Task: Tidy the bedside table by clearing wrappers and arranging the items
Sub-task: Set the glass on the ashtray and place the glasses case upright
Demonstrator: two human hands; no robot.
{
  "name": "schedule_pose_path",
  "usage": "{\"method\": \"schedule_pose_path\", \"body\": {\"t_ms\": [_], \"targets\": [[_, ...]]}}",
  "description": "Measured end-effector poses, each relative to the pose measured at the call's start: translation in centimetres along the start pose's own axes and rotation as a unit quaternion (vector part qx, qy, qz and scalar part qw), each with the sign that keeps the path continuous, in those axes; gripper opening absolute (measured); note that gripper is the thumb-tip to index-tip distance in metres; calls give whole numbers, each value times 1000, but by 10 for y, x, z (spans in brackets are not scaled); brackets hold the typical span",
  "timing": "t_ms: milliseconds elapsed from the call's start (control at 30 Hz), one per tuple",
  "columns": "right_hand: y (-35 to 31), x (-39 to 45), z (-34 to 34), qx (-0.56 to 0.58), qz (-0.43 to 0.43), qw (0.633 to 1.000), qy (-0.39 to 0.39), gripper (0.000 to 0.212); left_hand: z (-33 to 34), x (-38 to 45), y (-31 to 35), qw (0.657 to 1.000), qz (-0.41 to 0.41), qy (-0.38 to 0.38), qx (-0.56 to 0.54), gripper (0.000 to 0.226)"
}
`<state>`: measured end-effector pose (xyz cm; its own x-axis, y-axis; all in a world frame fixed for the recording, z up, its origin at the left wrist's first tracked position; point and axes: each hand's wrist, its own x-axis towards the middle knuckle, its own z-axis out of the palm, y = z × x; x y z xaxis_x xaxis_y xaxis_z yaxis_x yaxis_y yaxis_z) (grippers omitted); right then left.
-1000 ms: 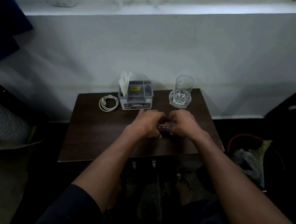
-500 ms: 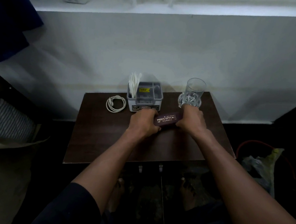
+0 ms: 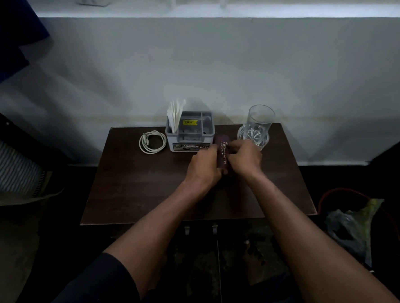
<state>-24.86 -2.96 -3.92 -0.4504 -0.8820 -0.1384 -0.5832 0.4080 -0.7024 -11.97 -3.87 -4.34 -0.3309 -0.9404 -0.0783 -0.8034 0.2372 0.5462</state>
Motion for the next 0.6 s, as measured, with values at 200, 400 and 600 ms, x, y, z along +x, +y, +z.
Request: {"method": "schedule_pose_path", "body": {"t_ms": [200, 400, 600], "targets": [[14, 8, -9, -22, -22, 1000, -1, 36, 2, 7, -1, 999, 49, -9, -15, 47], [16, 8, -9, -61, -74, 995, -25, 40, 10, 10, 3, 998, 54, 33, -9, 42], [14, 10, -7, -69, -88, 994, -15, 42, 12, 15, 6, 998, 51, 39, -23, 43]]}}
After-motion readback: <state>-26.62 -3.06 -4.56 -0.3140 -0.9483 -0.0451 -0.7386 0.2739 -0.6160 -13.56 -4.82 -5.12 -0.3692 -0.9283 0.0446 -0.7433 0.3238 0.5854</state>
